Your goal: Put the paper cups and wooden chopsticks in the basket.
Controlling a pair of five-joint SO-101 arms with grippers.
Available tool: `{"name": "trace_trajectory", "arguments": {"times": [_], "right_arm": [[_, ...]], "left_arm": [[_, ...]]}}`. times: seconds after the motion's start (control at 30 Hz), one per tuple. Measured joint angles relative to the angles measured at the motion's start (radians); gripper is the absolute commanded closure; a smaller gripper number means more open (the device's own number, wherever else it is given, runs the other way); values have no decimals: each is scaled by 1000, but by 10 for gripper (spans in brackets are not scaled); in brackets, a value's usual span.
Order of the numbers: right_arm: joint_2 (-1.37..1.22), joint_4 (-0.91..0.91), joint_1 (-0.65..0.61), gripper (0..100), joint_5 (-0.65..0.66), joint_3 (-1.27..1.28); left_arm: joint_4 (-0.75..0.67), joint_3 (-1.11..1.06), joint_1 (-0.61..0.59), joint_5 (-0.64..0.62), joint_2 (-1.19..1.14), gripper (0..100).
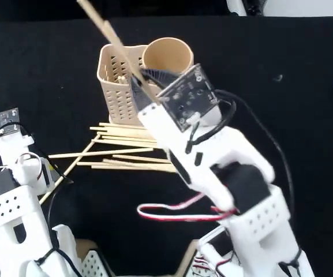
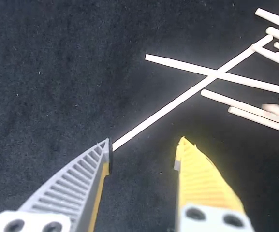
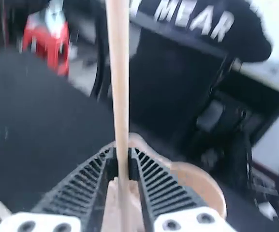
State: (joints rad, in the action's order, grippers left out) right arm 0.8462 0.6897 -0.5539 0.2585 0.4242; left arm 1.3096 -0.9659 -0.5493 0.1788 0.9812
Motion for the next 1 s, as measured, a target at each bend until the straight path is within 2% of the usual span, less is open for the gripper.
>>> {"name": "trace_trajectory", "arguments": {"times": [0.23, 0.33, 0.73, 1.0], "right_arm": [[-12, -580, 0, 987, -49, 253], [-66, -718, 0, 987, -52, 262], [-453, -769, 0, 987, -54, 72], [-588, -769, -2, 985, -54, 66]], "left_arm": [[0, 0, 0, 0, 0, 776], [0, 0, 0, 0, 0, 776], [0, 0, 0, 0, 0, 776], [0, 0, 0, 0, 0, 776]]}}
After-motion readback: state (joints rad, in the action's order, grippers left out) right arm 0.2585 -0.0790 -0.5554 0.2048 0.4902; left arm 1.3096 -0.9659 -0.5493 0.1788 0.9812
